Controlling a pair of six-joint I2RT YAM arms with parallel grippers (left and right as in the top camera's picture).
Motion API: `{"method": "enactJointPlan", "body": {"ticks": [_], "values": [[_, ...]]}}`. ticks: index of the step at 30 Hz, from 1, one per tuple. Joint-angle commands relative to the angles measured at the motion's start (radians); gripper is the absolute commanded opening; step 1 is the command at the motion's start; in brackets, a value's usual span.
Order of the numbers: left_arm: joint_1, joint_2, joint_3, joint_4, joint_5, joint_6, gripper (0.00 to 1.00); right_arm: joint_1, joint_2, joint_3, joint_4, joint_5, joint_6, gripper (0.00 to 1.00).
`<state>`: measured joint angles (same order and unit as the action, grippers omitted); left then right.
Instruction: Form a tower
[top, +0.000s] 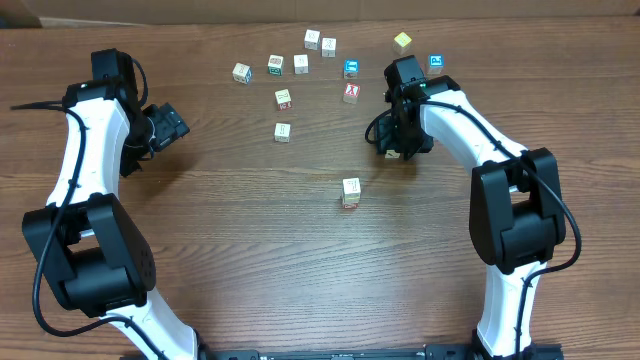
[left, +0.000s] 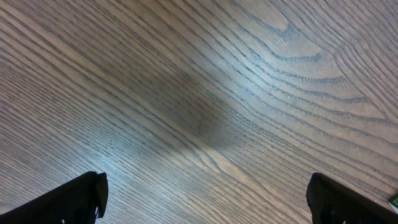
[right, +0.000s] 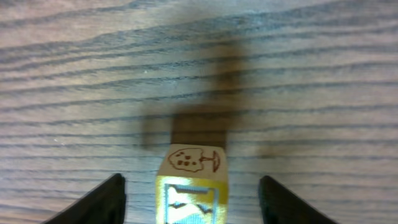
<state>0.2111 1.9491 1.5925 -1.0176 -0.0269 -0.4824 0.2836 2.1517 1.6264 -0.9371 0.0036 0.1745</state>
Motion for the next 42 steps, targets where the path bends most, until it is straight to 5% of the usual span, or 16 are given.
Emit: {"method": "enactJointPlan", "body": {"ticks": [1, 13, 23, 42], "values": [[-0.002, 0.005, 0.014, 0.001, 0.001, 0.008, 0.99, -0.005, 0.005, -0.004, 0.005, -0.005, 0.001, 0.59], [-0.002, 0.005, 0.014, 0.001, 0.001, 0.008, 0.99, -0.005, 0.005, -0.004, 0.013, -0.005, 0.001, 0.38], [-0.002, 0.005, 0.014, 0.001, 0.001, 0.008, 1.00, -0.005, 0.005, 0.013, -0.002, 0.002, 0.001, 0.32], [-0.002, 0.005, 0.014, 0.001, 0.001, 0.008, 0.99, 0.003, -0.207, 0.358, -0.398, -0.023, 0.007, 0.23]]}}
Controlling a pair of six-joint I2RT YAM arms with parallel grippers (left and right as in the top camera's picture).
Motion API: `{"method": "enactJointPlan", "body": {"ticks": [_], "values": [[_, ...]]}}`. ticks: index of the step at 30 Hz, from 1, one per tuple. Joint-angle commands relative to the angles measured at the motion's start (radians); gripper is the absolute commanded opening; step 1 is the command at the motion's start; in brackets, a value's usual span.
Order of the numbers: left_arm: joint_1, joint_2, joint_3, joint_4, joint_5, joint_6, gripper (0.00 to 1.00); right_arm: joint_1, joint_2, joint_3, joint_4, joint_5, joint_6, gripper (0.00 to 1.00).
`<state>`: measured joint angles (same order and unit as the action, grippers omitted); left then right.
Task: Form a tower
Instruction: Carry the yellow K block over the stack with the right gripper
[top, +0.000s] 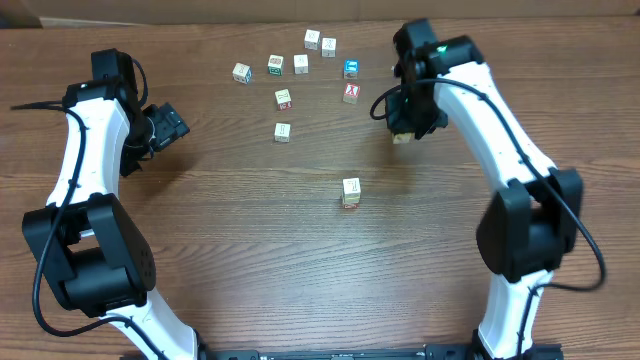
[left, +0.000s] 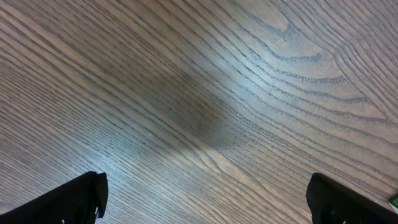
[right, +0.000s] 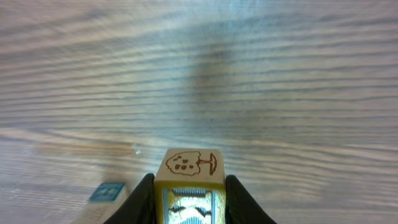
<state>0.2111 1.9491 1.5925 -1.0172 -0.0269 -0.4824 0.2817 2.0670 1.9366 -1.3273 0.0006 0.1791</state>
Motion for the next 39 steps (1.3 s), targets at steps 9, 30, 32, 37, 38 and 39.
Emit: {"method": "enactJointPlan", "body": {"ticks": [9, 30, 32, 37, 38, 39], "values": [[-0.002, 0.005, 0.014, 0.001, 0.001, 0.008, 0.99, 0.033, -0.229, 0.048, -0.120, -0.074, 0.035, 0.23], [-0.002, 0.005, 0.014, 0.001, 0.001, 0.008, 1.00, 0.142, -0.226, -0.166, -0.067, -0.171, 0.209, 0.24], [-0.002, 0.005, 0.014, 0.001, 0.001, 0.008, 1.00, 0.171, -0.226, -0.197, -0.037, -0.142, 0.241, 0.24], [-0.002, 0.005, 0.014, 0.001, 0.001, 0.008, 0.99, 0.246, -0.226, -0.254, 0.022, -0.074, 0.297, 0.24], [-0.002, 0.005, 0.014, 0.001, 0.001, 0.008, 0.99, 0.262, -0.226, -0.261, 0.034, -0.060, 0.297, 0.24], [-0.002, 0.005, 0.014, 0.001, 0.001, 0.008, 1.00, 0.277, -0.226, -0.268, 0.047, -0.046, 0.298, 0.24]]}}
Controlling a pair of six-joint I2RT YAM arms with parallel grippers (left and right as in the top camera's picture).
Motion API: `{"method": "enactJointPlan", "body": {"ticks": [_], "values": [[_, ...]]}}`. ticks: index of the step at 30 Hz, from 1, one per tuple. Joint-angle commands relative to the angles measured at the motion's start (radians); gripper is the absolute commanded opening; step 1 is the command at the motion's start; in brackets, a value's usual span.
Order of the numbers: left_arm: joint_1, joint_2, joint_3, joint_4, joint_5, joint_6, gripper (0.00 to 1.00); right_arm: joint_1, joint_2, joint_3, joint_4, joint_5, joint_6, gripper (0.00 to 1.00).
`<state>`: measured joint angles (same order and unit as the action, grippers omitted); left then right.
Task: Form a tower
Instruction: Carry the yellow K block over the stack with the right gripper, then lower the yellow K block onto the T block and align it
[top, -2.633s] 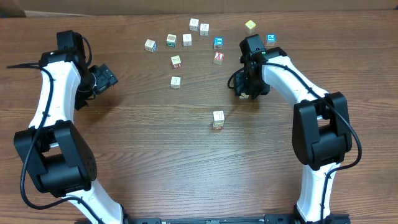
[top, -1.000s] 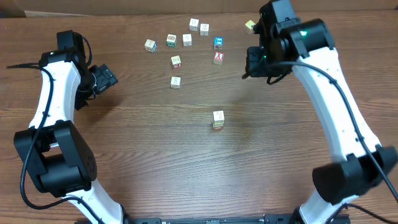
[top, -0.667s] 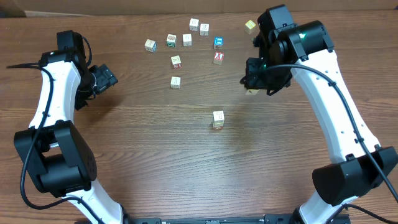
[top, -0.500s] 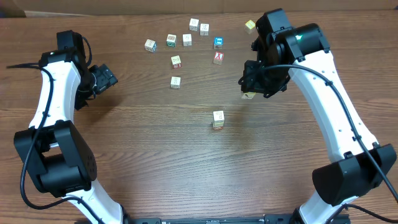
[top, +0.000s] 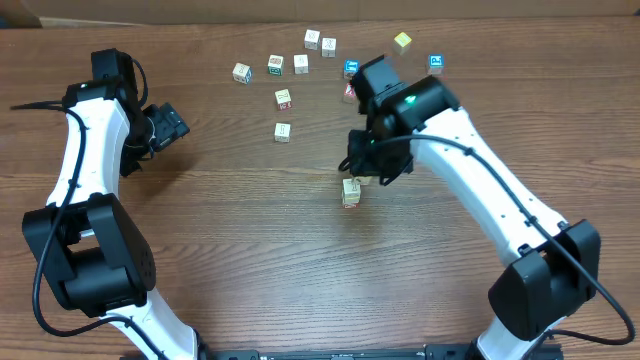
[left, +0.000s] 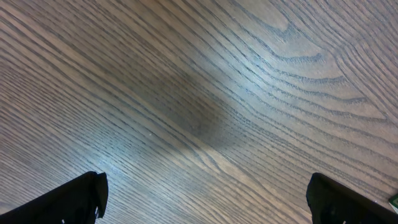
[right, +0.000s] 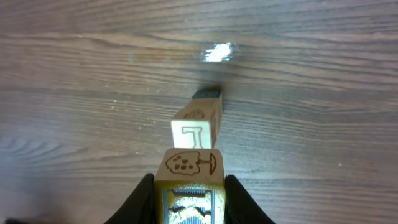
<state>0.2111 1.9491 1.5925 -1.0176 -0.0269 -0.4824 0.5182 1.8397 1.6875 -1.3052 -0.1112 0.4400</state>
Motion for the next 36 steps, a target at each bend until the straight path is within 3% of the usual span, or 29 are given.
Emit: {"method": "enactJointPlan", "body": {"ticks": [1, 8, 36], "values": [[-0.002, 0.005, 0.014, 0.001, 0.001, 0.008, 1.00, 0.058, 0.002, -0.026, 0.039, 0.086, 0.048, 0.24], [-0.002, 0.005, 0.014, 0.001, 0.001, 0.008, 1.00, 0.126, 0.003, -0.053, 0.088, 0.180, 0.095, 0.24], [-0.002, 0.005, 0.014, 0.001, 0.001, 0.008, 1.00, 0.127, 0.003, -0.124, 0.147, 0.240, 0.034, 0.25]]}}
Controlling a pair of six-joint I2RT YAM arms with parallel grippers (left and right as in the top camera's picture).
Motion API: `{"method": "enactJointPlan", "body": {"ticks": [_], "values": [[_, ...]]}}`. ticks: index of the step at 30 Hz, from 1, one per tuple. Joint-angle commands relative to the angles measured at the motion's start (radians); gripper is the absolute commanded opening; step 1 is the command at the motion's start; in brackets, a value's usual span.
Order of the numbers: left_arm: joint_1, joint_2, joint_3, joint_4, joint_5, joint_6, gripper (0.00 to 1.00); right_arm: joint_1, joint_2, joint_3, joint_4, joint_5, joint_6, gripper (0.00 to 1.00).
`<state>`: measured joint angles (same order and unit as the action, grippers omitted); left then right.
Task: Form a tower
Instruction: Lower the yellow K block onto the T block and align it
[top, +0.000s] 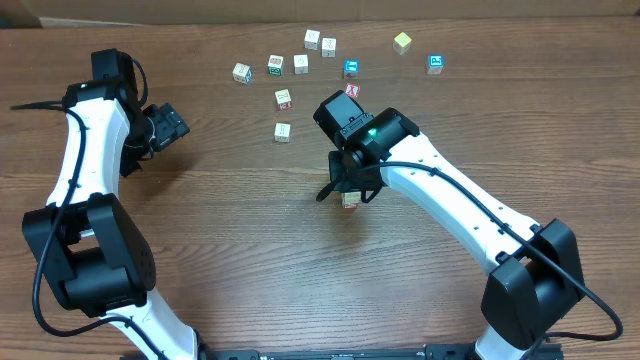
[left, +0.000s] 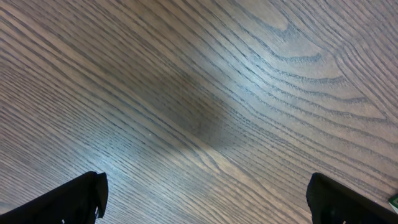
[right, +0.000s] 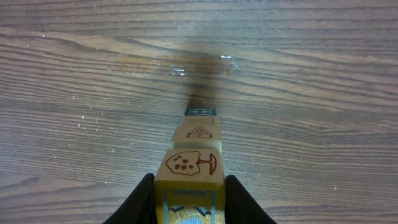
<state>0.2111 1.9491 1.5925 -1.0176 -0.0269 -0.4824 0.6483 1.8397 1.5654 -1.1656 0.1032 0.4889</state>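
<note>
My right gripper (top: 349, 186) (right: 189, 194) is shut on a wooden block (right: 189, 164) with a brown tree drawing and a yellow-framed face. It holds the block directly over the small block stack (right: 199, 127) in the middle of the table. In the overhead view only the stack's bottom edge (top: 350, 202) shows under the gripper. Whether the held block touches the stack's top cannot be told. My left gripper (top: 164, 126) (left: 205, 208) hangs open at the far left over bare wood, with nothing between its fingers (left: 81, 196).
Several loose blocks lie at the back of the table: a white one (top: 283, 131), a red-marked one (top: 283, 98), a red-X one (top: 352, 90), a blue one (top: 436, 63), a yellow-green one (top: 402, 41) and others (top: 301, 63).
My right gripper has moved left and towards the front with the tree block. It was just beside the stack's back right and is now straight over it, hiding the stack's top face.
My right gripper stood open around the tree block on the table at the right. Then it was shut on it, held above the table. Then it held it beside the central stack, and now over that stack. The left arm has stayed still.
</note>
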Motion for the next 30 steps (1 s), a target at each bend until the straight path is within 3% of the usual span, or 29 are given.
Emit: {"method": "enactJointPlan", "body": {"ticks": [1, 30], "values": [[-0.002, 0.005, 0.014, 0.001, 0.001, 0.008, 0.99, -0.003, 0.003, -0.002, 0.008, 0.029, -0.015, 0.25], [-0.004, 0.005, 0.014, 0.001, 0.001, 0.008, 0.99, -0.003, 0.003, -0.002, 0.013, -0.012, -0.014, 0.28]]}}
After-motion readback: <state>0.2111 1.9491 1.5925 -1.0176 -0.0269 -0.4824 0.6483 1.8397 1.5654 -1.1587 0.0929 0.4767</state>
